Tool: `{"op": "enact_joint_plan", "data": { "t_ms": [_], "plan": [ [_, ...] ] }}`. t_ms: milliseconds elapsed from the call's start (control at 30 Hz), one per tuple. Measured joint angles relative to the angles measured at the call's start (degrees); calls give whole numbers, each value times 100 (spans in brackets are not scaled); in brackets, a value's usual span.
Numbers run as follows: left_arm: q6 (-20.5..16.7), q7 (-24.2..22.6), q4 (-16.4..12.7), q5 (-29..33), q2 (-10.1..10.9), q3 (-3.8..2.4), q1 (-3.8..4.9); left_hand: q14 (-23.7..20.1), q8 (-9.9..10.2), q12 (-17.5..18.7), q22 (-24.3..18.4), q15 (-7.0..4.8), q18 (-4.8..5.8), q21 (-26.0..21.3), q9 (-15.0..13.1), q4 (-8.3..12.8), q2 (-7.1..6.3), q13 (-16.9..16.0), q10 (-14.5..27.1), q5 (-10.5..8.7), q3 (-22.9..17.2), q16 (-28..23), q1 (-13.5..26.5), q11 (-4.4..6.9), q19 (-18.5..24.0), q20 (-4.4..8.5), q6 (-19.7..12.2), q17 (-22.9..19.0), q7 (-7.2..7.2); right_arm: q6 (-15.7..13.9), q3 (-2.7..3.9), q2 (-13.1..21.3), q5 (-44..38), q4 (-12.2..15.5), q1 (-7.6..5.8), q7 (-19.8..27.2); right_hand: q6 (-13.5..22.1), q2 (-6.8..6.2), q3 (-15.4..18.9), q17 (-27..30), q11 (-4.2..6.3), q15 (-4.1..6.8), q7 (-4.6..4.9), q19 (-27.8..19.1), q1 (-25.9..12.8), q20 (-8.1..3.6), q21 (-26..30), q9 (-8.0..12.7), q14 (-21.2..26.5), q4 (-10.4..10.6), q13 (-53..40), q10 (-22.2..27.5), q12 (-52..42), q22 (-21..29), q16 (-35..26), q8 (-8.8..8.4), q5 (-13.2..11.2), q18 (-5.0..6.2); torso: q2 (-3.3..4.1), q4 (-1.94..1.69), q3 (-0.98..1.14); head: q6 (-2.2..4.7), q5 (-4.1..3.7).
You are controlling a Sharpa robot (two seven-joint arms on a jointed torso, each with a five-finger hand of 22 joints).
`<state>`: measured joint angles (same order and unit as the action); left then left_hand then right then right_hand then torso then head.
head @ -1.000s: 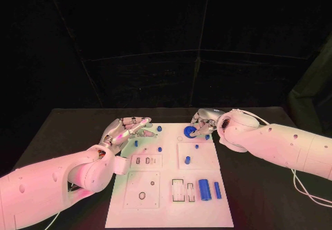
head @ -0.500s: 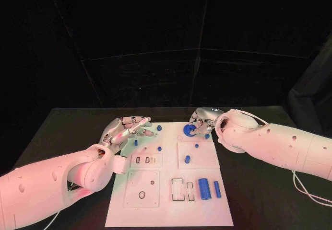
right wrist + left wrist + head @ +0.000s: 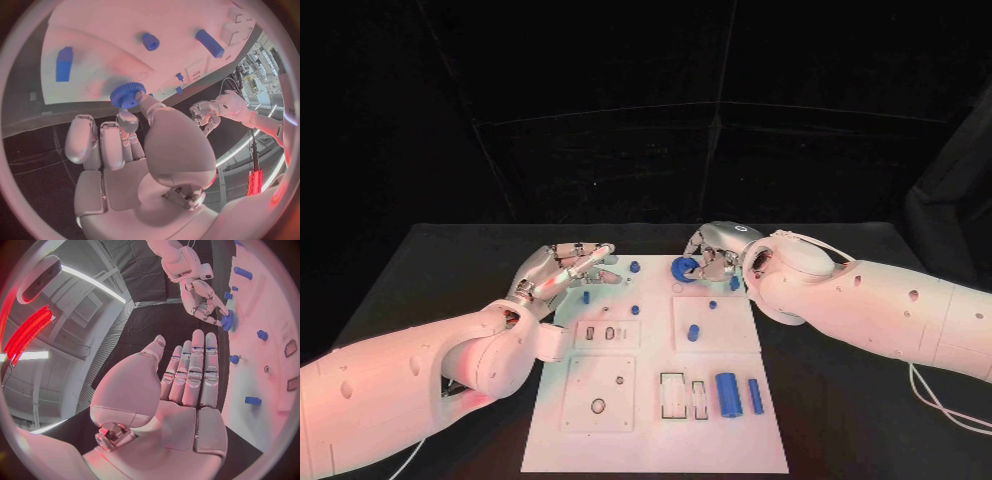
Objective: Assemble the parts on the task board
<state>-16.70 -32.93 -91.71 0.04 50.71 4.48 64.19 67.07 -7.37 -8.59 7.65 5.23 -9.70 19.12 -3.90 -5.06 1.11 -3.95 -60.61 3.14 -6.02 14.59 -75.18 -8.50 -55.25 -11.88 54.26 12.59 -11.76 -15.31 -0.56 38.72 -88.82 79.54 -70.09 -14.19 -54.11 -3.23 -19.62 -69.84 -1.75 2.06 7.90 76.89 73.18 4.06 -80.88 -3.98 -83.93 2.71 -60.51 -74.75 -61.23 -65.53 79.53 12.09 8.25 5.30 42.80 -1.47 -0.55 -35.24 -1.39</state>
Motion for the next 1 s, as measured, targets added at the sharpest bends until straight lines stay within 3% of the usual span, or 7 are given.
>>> {"op": "enact_joint_plan", "data": {
  "t_ms": [300,733,1000],
  "plan": [
    [38,-1,84,75,84,-1,27,0,0,0,-5,0,0,0,5,0,0,0,0,0,0,-23,0,0,0,0,0,5,0,-175,2,-463,-233,22,0,44,-85,-89,-114,-27,-20,-1,27,41,-91,0,-24,20,0,25,-22,-20,0,-49,25,-101,45,0,3,-16,-7,13,38],
    [129,-8,201,297,116,-2,86,0,0,39,-8,0,0,-26,5,16,0,5,0,0,-17,-23,0,0,0,0,0,9,0,-202,-68,-1220,-531,-456,8,58,-101,-99,-180,-26,-21,-1,25,40,-98,1,-24,33,0,7,-21,-19,0,-74,25,-160,128,0,7,-11,-8,1,60],
    [153,-8,201,345,110,-2,98,0,0,39,-7,0,0,-26,4,16,0,5,0,0,-17,-23,0,0,0,0,0,9,0,-105,-98,-1428,-650,-701,15,37,-165,-167,-202,-19,-22,-1,18,40,-165,1,-24,31,0,-15,13,-18,74,-74,25,-220,128,1,7,-5,0,-10,93]
  ]
}}
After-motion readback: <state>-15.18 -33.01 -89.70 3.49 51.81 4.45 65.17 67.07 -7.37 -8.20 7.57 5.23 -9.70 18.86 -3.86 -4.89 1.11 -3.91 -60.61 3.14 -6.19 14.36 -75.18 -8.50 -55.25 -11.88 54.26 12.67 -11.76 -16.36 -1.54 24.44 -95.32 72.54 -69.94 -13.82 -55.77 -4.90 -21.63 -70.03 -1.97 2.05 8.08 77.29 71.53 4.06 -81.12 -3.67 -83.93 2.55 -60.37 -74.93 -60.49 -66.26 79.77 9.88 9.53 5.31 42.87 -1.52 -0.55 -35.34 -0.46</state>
